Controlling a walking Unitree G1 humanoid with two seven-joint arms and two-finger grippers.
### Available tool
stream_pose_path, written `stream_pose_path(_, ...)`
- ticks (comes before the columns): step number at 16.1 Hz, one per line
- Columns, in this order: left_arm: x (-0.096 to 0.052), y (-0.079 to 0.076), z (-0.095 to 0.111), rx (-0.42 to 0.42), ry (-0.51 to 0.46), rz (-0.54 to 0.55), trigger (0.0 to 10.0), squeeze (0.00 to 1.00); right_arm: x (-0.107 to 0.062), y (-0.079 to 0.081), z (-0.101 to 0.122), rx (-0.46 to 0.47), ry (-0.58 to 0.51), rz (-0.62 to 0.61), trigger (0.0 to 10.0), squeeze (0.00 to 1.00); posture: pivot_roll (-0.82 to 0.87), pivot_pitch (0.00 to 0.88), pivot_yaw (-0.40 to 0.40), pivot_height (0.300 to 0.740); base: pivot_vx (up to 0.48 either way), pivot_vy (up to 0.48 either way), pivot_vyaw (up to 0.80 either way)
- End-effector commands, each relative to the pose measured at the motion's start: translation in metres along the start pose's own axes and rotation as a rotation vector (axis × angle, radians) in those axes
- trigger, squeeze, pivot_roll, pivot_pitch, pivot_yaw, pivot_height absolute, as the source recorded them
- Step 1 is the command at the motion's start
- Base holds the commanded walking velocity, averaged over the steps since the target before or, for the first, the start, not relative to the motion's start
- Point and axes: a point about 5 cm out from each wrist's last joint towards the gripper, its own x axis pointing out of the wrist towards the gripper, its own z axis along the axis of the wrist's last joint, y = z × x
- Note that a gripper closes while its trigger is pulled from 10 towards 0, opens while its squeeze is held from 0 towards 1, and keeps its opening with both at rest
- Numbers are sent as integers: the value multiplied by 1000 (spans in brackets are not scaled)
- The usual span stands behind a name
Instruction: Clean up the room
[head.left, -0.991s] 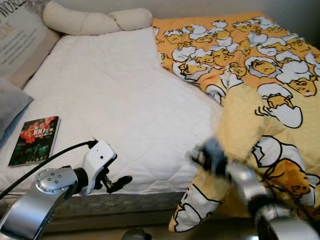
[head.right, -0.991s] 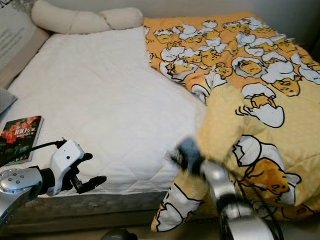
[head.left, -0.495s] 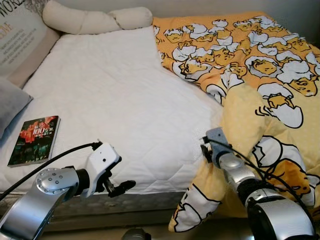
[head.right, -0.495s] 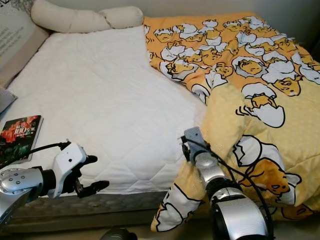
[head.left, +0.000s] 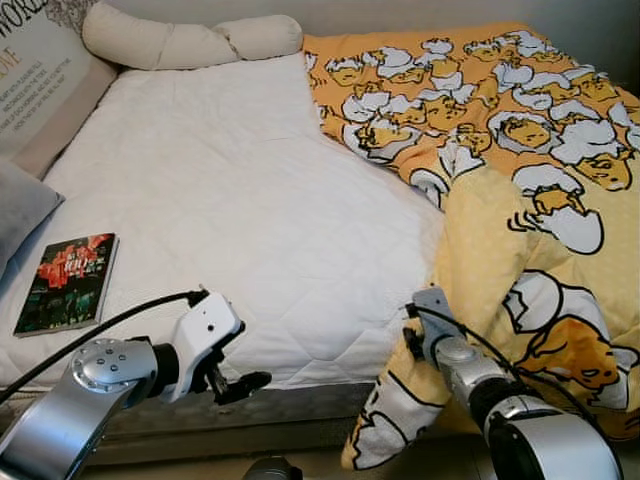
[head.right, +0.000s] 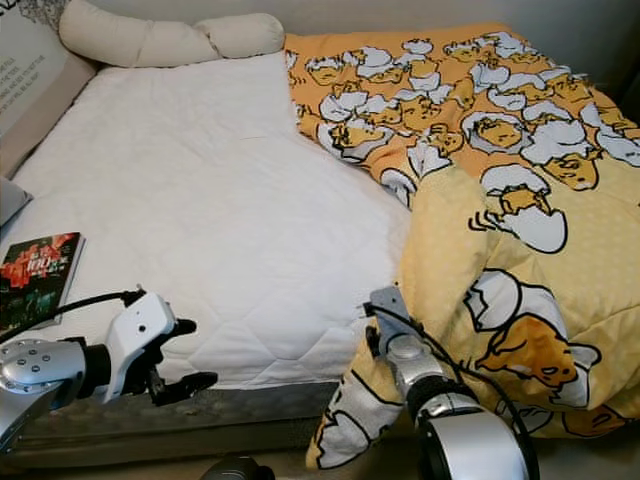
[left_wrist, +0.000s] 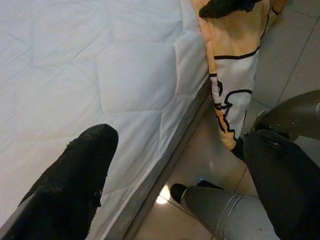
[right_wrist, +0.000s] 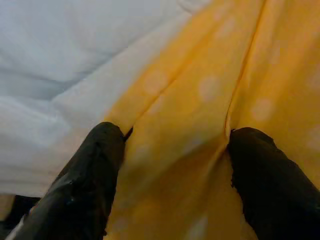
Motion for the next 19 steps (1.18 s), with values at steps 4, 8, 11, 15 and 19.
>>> stream_pose_path(4, -5, -1, 1, 14, 17, 2, 10000, 0, 0, -6, -2, 90, 10, 8, 0, 0, 306, 0, 99, 740, 0, 0, 0)
stream_pose_path(8, -7, -1, 1, 10, 21, 15, 10000, 0, 0, -11, 3, 134, -9, 10, 0, 0, 324, 0, 85, 740, 0, 0, 0)
stream_pose_path(11, -12, -5, -3, -9, 26, 35, 10000, 0, 0, -14, 1, 168, -7, 16, 0, 0, 341, 0, 66, 740, 0, 0, 0)
stream_pose_path(15, -13, -4, -3, -13, 27, 43, 10000, 0, 0, -15, 4, 200, -30, 27, 0, 0, 340, 0, 69, 740, 0, 0, 0)
stream_pose_path(19, -9, 0, 0, -1, 21, 40, 10000, 0, -1, -23, 8, 224, -72, 61, 0, 0, 310, 0, 91, 740, 0, 0, 0)
